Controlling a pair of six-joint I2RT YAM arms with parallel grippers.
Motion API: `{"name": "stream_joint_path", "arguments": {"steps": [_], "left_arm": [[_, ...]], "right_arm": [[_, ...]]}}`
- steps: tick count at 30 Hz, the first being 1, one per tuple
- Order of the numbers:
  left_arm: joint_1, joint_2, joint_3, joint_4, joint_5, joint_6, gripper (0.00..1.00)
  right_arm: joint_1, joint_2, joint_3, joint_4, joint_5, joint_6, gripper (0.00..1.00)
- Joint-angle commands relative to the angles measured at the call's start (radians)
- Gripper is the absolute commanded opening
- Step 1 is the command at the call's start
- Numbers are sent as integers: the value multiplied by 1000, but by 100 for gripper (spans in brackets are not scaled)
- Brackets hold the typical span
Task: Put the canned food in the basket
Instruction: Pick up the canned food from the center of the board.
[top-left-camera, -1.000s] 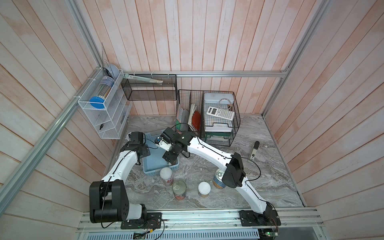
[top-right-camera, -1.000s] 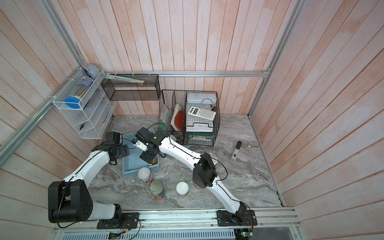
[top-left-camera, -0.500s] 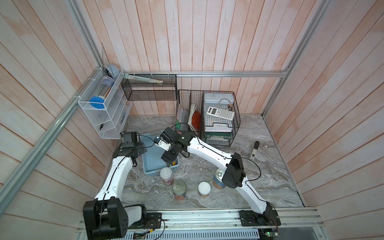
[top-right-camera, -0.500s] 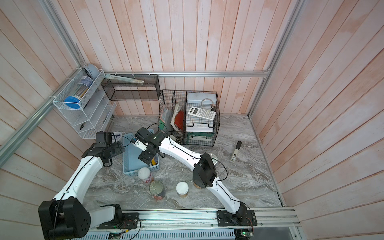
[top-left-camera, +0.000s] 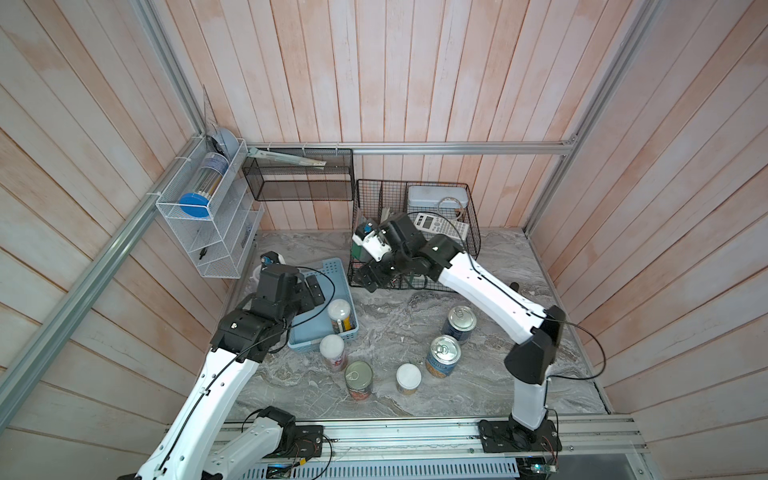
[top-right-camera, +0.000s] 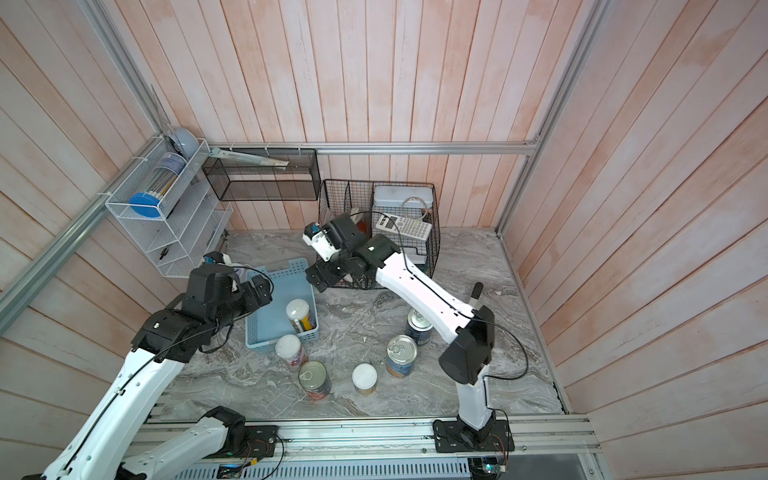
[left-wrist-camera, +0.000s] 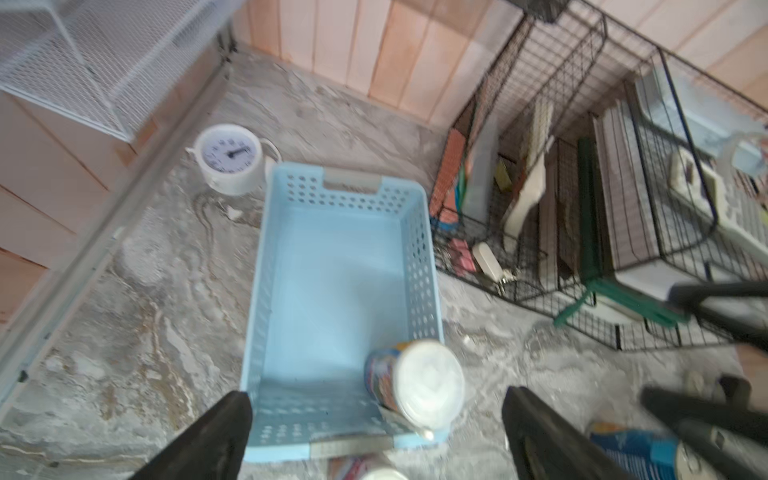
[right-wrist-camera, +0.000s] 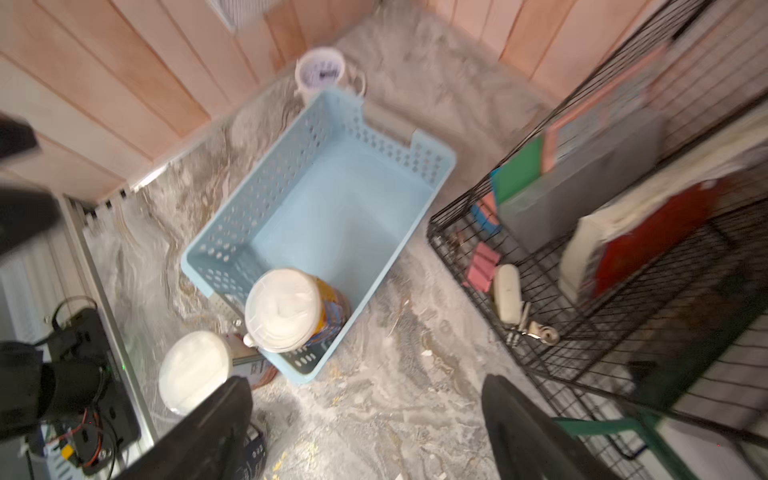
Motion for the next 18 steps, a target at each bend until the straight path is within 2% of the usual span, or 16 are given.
{"name": "stream_joint_path", "arguments": {"steps": [1, 4, 7, 18], "left_arm": [[-185, -1, -63, -142, -66, -154, 100], [-387, 12, -123, -194, -113, -307, 100], [-482, 22, -190, -182, -105, -396, 100], [-466, 83, -304, -91, -181, -448, 100]], "right_arm": [[-19, -127, -203, 175, 24, 76, 94], [-87, -251, -385, 278, -3, 114, 96], [-135, -315, -468, 304, -21, 134, 96], [-141, -316, -525, 315, -75, 132, 96]]}}
